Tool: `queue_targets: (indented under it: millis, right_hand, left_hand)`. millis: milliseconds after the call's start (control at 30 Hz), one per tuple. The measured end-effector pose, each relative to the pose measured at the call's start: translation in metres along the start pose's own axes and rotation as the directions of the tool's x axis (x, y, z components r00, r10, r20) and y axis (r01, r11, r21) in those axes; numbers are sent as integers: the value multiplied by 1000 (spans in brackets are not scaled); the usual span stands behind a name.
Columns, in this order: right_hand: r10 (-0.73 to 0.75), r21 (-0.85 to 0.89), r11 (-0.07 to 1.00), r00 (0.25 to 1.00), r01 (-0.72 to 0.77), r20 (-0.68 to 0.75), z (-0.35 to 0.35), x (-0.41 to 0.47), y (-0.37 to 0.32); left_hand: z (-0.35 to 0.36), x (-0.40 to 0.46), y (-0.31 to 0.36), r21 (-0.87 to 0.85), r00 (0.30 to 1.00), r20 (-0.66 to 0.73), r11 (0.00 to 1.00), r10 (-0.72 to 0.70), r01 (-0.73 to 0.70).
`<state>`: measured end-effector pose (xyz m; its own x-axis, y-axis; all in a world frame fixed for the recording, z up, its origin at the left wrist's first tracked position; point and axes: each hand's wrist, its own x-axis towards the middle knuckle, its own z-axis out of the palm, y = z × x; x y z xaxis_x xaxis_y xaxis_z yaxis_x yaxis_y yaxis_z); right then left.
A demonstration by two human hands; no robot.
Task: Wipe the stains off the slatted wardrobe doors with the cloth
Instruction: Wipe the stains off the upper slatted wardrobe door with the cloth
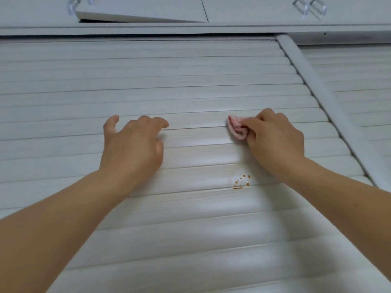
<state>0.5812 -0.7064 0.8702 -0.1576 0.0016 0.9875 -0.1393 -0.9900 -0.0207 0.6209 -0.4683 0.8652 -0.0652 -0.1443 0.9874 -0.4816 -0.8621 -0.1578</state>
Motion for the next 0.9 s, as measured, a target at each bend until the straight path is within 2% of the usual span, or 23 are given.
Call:
queue_targets:
  millis: [100,333,433,533,767,900]
  right_hand:
    - [32,28,999,999,-32,-1,7,6,-24]
    - [-236,127,966,969,226,74,16,15,-78]
    - [-177,224,962,981,154,84,13,21,-73]
    - [-55,188,981,997,45,49,16,16,-78]
    - [-270,243,935,963,257,18,17,-9,-110]
    - [-251,175,958,960,228,124,5,-7,-93]
  left_hand:
    - [1,-7,-11,16,999,-37,1000,16,-16]
    - [6,-20,-32,13,992,-128,1000,20,-19]
    - [7,-29,-46,5,989,-146,1000,8,-7]
    - [7,-39,-61,11,984,-179,1000,-3,5]
    - [4,-67,-79,3,985,-173,1000,5,-5]
    - [5,-74,-73,-52,981,-191,998,31,-42]
